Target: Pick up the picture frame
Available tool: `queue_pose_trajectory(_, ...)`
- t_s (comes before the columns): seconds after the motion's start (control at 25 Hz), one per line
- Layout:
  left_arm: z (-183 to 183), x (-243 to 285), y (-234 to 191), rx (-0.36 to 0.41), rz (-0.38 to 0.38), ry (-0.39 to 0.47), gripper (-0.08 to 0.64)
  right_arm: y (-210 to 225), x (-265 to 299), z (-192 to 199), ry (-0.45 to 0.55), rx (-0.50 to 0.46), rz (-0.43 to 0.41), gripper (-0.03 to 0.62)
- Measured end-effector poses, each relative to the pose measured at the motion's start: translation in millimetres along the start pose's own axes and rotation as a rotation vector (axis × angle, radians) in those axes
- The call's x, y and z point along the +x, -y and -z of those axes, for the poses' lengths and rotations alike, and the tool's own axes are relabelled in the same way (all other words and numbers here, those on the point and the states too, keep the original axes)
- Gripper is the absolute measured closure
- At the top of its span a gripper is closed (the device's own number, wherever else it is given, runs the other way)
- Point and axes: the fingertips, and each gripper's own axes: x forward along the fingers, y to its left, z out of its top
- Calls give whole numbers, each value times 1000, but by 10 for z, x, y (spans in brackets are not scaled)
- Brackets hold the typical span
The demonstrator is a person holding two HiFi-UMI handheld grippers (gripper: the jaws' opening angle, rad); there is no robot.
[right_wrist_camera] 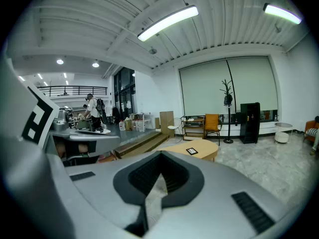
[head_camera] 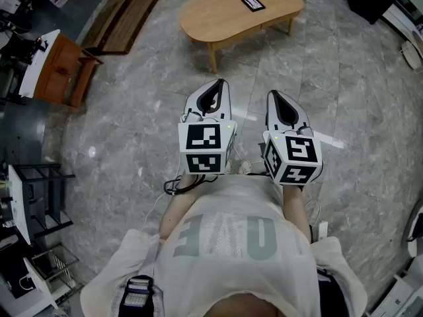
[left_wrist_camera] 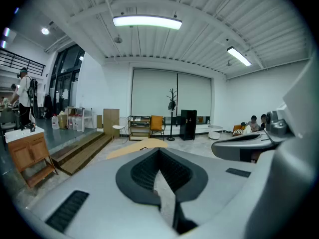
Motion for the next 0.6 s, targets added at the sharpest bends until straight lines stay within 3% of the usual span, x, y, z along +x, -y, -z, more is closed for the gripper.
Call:
queue_pose_trajectory(0.44,-64,22,124,18,-1,18,551,192,-83,-36,33,19,5,586)
queue_pose_trajectory(0.6,-65,49,151,15,-3,20,551,252,-93,-17,47,66,-9,586)
